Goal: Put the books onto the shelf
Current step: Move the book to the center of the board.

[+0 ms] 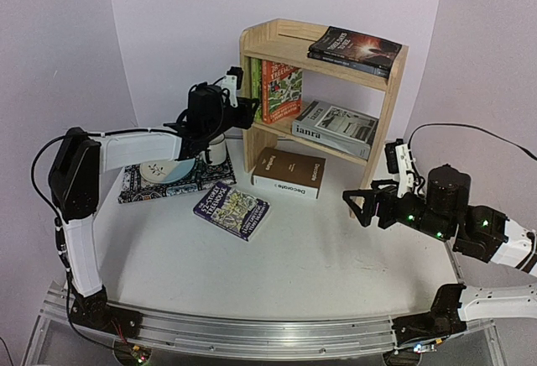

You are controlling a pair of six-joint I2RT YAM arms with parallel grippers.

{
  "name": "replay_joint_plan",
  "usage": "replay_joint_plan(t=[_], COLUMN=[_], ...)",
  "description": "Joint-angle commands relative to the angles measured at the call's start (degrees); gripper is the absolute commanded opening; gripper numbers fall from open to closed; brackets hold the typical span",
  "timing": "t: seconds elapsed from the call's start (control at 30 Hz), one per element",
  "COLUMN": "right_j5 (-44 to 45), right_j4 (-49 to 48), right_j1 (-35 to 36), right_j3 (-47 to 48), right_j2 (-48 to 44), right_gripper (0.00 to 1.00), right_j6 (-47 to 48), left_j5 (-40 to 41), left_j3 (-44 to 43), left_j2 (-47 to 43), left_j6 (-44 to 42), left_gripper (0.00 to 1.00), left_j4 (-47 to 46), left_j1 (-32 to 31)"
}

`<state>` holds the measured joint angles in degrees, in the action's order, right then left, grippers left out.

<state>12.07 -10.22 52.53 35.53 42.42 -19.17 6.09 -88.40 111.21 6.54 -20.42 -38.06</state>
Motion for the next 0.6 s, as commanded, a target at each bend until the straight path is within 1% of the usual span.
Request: replay_joint_plan(t=[0.0, 0.2, 0.37, 0.43, 0.5, 0.57], right_j5=[-0.60, -0.10, 0.46, 0.28, -0.01, -1.17], right_j4=[-1.14, -1.10, -0.39, -0.24, -0.24, -0.24], right_j1=[0.14, 0.17, 0.20, 0.14, 0.13, 0.16], right_j3=[1.83, 1.40, 1.00, 0.71, 0.73, 1.35], right_j2=[0.49, 1.13, 2.25, 3.48, 5.29, 8.16], right_gripper=[0.98, 0.98, 0.98, 0.98, 0.98, 0.98], right_j6=[-0.73, -1.21, -1.27, -1.46, -1.94, -1.96], left_j5=[0.12, -1.75, -4.88, -5.11, -4.53, -3.44], left_j3=[1.89, 7.59, 17.46, 21.51, 24.63, 24.98], left_j2=[-4.88, -8.54, -13.92, -16.58, -18.33, -19.43], left_j6=[1.35, 5.34, 11.21, 12.63, 14.17, 16.37], left_gripper=[0.38, 0.39, 0.41, 0.44, 0.54, 0.59], left_j4=[-1.21, -1.02, -0.61, 0.08, 2.10, 7.97], left_j1=[0.27, 0.21, 0.27, 0.25, 0.27, 0.77])
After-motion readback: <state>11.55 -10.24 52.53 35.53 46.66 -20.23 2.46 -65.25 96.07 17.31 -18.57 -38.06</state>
